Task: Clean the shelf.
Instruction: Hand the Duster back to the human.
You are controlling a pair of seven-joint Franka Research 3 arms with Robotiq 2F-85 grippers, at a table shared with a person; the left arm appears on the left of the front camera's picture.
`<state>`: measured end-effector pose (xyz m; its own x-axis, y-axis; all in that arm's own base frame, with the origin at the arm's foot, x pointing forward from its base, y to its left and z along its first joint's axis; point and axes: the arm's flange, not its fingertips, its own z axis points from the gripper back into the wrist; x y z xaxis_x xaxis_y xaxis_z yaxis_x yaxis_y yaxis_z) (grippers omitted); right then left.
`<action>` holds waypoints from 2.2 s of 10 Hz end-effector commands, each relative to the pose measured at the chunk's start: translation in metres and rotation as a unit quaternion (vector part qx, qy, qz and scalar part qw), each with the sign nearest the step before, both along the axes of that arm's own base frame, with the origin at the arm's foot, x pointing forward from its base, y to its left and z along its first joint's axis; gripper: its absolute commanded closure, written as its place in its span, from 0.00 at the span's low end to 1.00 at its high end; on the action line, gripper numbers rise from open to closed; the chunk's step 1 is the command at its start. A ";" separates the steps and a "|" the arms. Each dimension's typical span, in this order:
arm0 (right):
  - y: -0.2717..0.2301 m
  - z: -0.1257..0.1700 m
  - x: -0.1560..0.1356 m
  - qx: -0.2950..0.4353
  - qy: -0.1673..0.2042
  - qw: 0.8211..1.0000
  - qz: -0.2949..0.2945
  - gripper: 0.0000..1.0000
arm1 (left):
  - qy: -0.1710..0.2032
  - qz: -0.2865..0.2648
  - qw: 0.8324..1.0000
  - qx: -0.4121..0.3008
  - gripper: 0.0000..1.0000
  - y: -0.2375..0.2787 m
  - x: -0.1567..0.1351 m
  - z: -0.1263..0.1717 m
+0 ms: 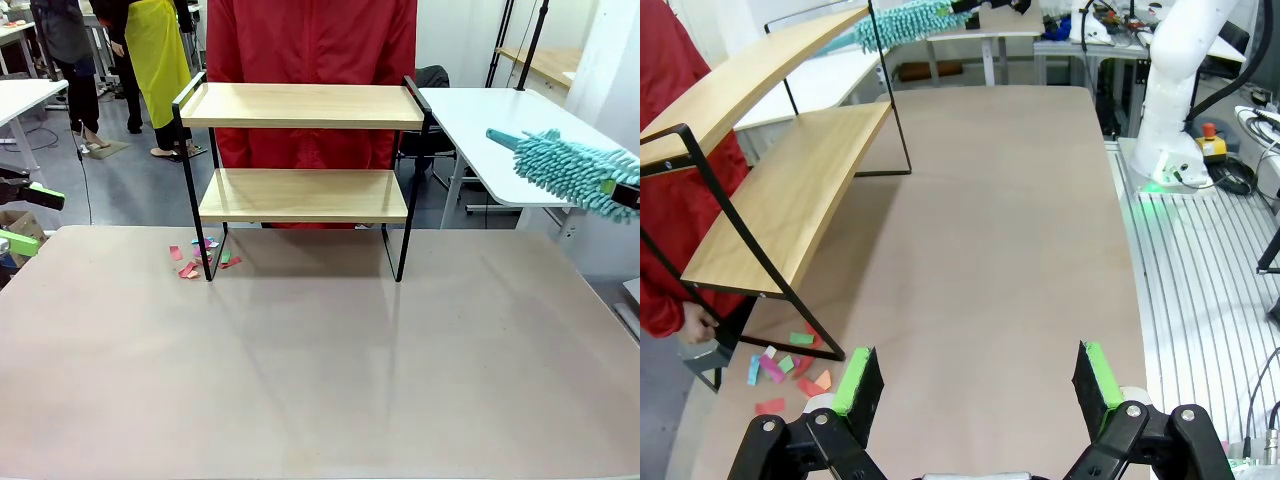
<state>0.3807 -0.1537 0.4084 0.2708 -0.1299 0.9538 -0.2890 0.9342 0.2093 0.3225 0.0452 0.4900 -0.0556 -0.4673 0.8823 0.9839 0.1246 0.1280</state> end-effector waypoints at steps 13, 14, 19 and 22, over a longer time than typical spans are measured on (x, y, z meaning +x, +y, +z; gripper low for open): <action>0.002 0.000 0.001 0.001 0.000 1.000 0.003 0.84 | -0.008 0.000 1.000 -0.013 0.00 -0.001 0.001 0.002; 0.002 0.000 0.001 0.001 0.000 1.000 0.003 0.84 | -0.008 0.000 1.000 -0.013 0.00 -0.001 0.001 0.002; 0.002 0.000 0.001 0.001 0.000 1.000 0.003 0.84 | -0.008 0.000 1.000 -0.013 0.00 -0.001 0.001 0.002; 0.003 0.003 -0.002 -0.003 -0.004 1.000 0.008 0.29 | -0.008 0.000 1.000 -0.013 0.00 -0.001 0.001 0.002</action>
<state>0.3818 -0.1511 0.4088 0.2703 -0.1288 0.9541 -0.2971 0.9315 0.2100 0.3225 0.0452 0.4900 -0.0556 -0.4673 0.8824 0.9839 0.1246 0.1280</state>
